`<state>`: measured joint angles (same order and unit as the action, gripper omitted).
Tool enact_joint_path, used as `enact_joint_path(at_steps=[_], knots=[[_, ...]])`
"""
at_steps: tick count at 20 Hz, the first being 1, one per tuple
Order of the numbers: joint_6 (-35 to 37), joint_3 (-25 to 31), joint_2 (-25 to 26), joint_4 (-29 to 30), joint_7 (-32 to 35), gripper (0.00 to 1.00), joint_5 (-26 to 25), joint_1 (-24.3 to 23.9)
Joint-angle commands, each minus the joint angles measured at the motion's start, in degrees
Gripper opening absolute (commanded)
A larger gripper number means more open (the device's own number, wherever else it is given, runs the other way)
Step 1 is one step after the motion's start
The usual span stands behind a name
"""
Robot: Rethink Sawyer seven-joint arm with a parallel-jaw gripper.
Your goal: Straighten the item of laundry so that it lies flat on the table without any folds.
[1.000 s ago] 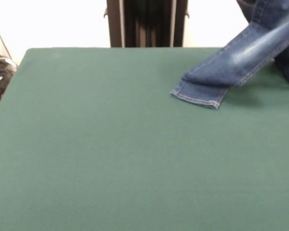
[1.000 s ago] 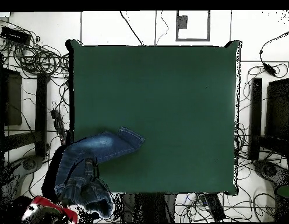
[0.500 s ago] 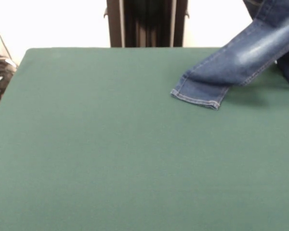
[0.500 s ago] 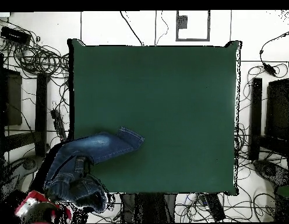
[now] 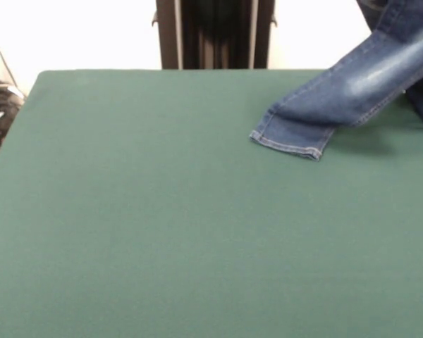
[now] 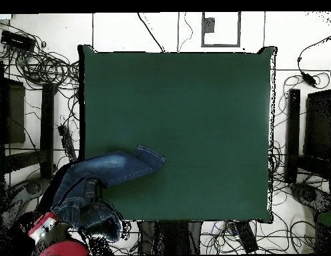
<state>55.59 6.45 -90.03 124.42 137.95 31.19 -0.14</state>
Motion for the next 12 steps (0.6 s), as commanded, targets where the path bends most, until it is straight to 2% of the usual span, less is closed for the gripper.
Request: enact_joint_path(at_steps=[1, 8, 12], knots=[[-1.74, -1.68, 5.65, 9.03, -23.45, 0.0, 5.76, -3.39], [0.04, -0.36, 7.51, 7.98, -28.59, 0.0, 6.31, -7.64], [0.55, -0.27, 7.13, 8.22, -30.28, 0.0, 6.3, -8.19]])
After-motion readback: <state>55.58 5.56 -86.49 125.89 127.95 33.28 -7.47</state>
